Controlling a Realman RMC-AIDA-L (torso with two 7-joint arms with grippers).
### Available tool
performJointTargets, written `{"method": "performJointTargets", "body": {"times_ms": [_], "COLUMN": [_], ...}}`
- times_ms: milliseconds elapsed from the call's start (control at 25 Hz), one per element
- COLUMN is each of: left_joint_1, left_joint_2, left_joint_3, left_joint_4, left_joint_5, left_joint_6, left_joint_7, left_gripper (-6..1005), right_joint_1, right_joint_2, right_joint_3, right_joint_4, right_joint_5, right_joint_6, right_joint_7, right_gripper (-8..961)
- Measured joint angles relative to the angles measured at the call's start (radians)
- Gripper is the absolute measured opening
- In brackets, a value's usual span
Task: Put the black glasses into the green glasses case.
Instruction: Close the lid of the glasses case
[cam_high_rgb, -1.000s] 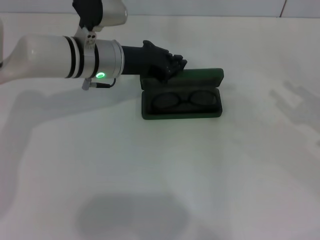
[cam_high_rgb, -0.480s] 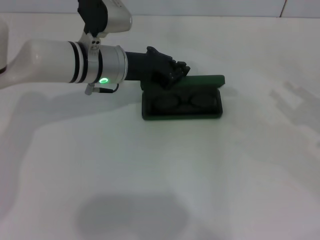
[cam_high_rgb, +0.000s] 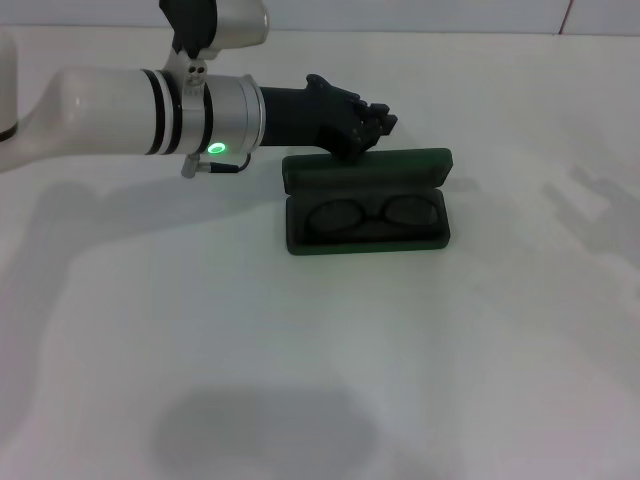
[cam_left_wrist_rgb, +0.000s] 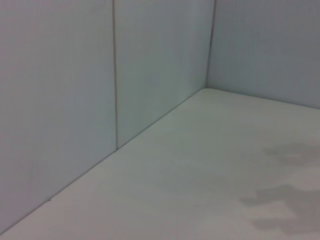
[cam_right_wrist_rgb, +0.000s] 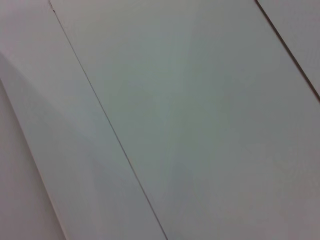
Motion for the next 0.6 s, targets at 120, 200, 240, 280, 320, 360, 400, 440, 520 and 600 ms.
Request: {"method": "performJointTargets", "body": {"times_ms": [120,200,240,280,320,360,400,440,520,600], "left_joint_1": [0.001,0.002,0.002,0.002,0.002,0.002,0.002,0.002,0.003,0.007], "left_joint_2": [0.002,0.001,0.001,0.001,0.001,0.001,0.001,0.002,0.003,0.005], "left_joint_3": [0.001,0.004,0.005,0.005,0.005,0.005,0.005,0.005,0.005,0.005], "left_joint_4": [0.000,-0.001,-0.003,-0.004,-0.006,-0.007,-0.008,-0.008,-0.009,-0.012], "left_joint_5": [0.005,0.009,0.009,0.009,0.009,0.009,0.009,0.010,0.011,0.014], "left_joint_6": [0.020,0.028,0.029,0.029,0.029,0.029,0.028,0.026,0.022,0.020], "left_joint_7": [-0.007,-0.008,-0.009,-0.009,-0.009,-0.010,-0.010,-0.010,-0.010,-0.010], "left_gripper": [127,127,127,127,127,127,126,126,126,126], "right_joint_1": [0.000,0.000,0.000,0.000,0.001,0.003,0.006,0.006,0.007,0.007], "right_joint_2": [0.000,0.000,0.000,0.000,0.000,0.000,0.000,0.000,0.000,0.000], "right_joint_3": [0.003,0.005,0.005,0.005,0.005,0.005,0.004,0.004,0.003,0.004], "right_joint_4": [0.000,0.000,0.000,0.000,0.000,0.000,0.000,0.000,0.000,0.000], "right_joint_5": [0.000,0.000,0.000,0.000,0.000,0.000,0.000,0.000,0.000,0.000], "right_joint_6": [0.001,0.003,0.004,0.004,0.005,0.005,0.006,0.006,0.008,0.008], "right_joint_7": [0.000,0.000,0.000,0.000,0.000,0.000,0.000,0.000,0.000,-0.003], "right_gripper": [494,494,494,494,494,494,494,494,494,494]}}
